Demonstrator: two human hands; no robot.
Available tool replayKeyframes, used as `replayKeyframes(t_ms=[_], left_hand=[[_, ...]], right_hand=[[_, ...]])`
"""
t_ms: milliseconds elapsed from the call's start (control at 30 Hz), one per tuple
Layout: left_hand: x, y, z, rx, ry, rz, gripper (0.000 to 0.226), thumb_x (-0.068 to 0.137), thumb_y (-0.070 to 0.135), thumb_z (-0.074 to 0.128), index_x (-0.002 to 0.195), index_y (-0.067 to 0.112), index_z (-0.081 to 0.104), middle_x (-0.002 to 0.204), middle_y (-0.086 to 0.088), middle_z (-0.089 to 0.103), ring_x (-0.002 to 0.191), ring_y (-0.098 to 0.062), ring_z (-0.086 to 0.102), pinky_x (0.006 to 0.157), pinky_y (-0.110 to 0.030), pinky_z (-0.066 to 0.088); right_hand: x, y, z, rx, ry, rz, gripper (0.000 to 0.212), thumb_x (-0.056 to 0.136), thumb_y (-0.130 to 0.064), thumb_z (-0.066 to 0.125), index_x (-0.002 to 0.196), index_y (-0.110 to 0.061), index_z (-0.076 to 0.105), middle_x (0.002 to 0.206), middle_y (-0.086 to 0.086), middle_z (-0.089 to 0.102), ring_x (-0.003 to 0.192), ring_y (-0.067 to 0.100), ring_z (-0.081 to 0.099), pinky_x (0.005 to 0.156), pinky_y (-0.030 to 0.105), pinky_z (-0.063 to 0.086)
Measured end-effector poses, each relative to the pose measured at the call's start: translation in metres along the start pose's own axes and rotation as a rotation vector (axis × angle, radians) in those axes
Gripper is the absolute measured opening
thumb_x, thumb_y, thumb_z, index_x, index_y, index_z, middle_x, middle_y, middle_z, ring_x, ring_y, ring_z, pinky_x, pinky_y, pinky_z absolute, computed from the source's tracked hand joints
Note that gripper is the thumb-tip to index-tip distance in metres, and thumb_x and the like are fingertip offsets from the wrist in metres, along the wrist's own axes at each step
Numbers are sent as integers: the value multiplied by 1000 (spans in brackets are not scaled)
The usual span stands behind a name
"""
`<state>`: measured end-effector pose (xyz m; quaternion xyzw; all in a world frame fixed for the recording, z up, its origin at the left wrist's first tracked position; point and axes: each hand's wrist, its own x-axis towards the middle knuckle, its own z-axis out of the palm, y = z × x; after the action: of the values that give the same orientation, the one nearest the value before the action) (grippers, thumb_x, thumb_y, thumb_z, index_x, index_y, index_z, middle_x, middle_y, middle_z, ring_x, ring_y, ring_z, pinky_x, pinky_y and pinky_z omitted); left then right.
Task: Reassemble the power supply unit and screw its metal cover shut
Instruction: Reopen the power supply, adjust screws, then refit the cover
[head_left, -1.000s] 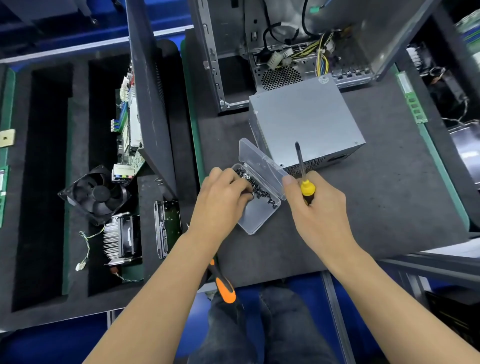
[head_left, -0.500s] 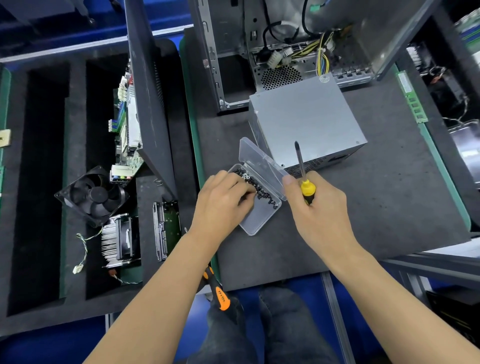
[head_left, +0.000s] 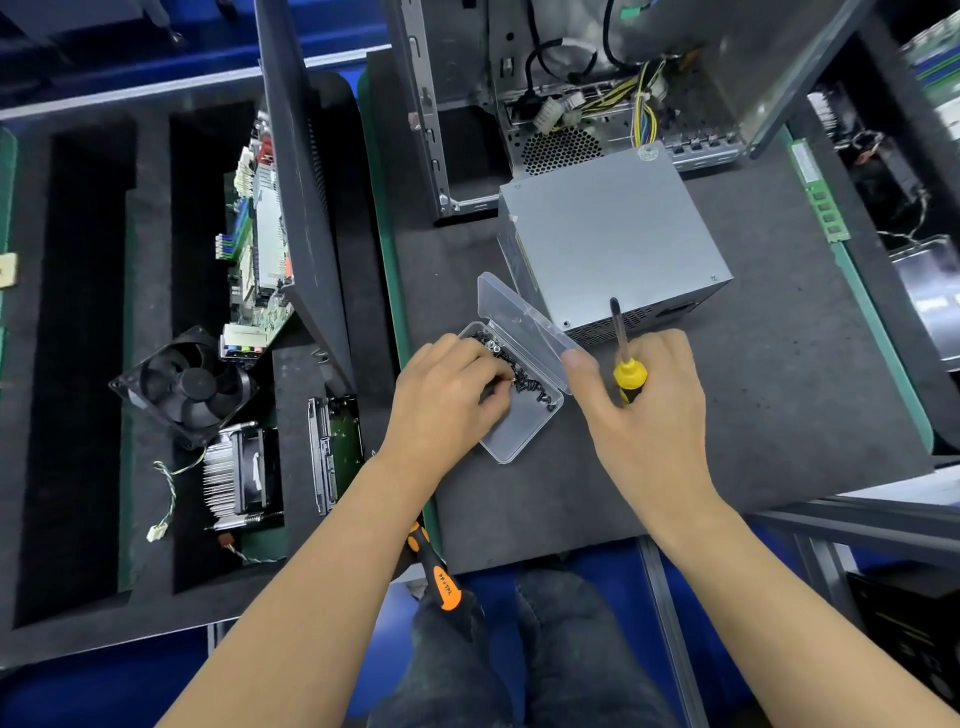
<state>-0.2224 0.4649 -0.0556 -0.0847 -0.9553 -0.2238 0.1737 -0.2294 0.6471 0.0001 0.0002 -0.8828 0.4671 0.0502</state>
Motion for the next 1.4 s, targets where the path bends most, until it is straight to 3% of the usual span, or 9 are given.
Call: replayKeyframes(t_ms=[433, 567, 633, 733, 867, 967, 1167, 1300, 1400], left_hand=[[2, 1, -1, 21, -13, 17, 5, 79, 11, 77, 78, 15, 77, 74, -1, 65, 67, -27, 59, 58, -37, 48], [1, 1, -1, 15, 12, 22, 7, 79, 10, 76, 75, 15, 76, 73, -1, 65, 67, -28, 60, 58, -37, 49], [2, 2, -2, 22, 15, 30, 8, 79, 9, 75, 74, 15, 75, 72, -1, 64, 66, -27, 59, 58, -38, 48], [3, 1, -2, 32, 11, 26, 10, 78, 8, 75, 72, 14, 73, 71, -1, 63, 64, -27, 57, 56, -37, 46], [3, 4, -5, 55, -24, -2, 13, 76, 10, 71, 64, 12, 66, 67, -4, 61, 61, -26, 55, 54, -31, 41], [5, 4, -8, 141, -105, 34, 16, 75, 12, 59, 63, 19, 67, 66, -1, 59, 56, -22, 55, 55, -21, 30], [10, 6, -14, 229, -261, 63, 26, 57, 5, 84, 67, 23, 69, 69, 3, 60, 61, -19, 59, 49, -24, 42], [13, 8, -19, 136, -348, -66, 20, 69, -3, 72, 77, 16, 69, 76, -3, 60, 65, -29, 60, 51, -26, 33], [17, 9, -23, 120, -377, -148, 15, 82, -4, 60, 87, 11, 60, 74, -1, 50, 68, -30, 58, 54, -30, 32]], right_hand=[[-27, 1, 7, 36, 73, -139, 43, 88, -35, 65, 67, -30, 27, 68, -11, 31, 59, 6, 35, 56, 11, 31], [-61, 15, 17, 1, -238, -455, 41, 83, -33, 77, 63, -10, 50, 63, -5, 40, 53, 14, 35, 46, 28, 36], [-74, 19, 26, -54, -372, -592, 37, 77, -29, 83, 63, -10, 55, 65, -1, 48, 53, 15, 39, 45, 29, 36], [-82, 13, 43, -130, -488, -680, 34, 68, -24, 84, 64, -12, 52, 66, 0, 49, 57, 17, 40, 49, 30, 36], [-88, 2, 61, -328, -591, -718, 38, 68, -44, 77, 69, -15, 53, 70, 0, 52, 65, 18, 45, 59, 31, 36], [-93, -5, 70, -396, -594, -647, 35, 63, -38, 82, 68, -17, 56, 68, -2, 54, 66, 18, 47, 60, 30, 35], [-96, -16, 72, -348, -813, -401, 27, 68, -33, 74, 71, -19, 50, 73, -3, 52, 77, 17, 41, 71, 32, 31], [-78, -19, 52, -188, -916, -267, 19, 76, -20, 61, 67, -17, 44, 71, 0, 50, 76, 18, 42, 72, 32, 37], [-51, -10, 21, -286, -986, -298, 26, 77, -22, 58, 63, -21, 37, 72, -5, 47, 78, 18, 42, 70, 30, 36]])
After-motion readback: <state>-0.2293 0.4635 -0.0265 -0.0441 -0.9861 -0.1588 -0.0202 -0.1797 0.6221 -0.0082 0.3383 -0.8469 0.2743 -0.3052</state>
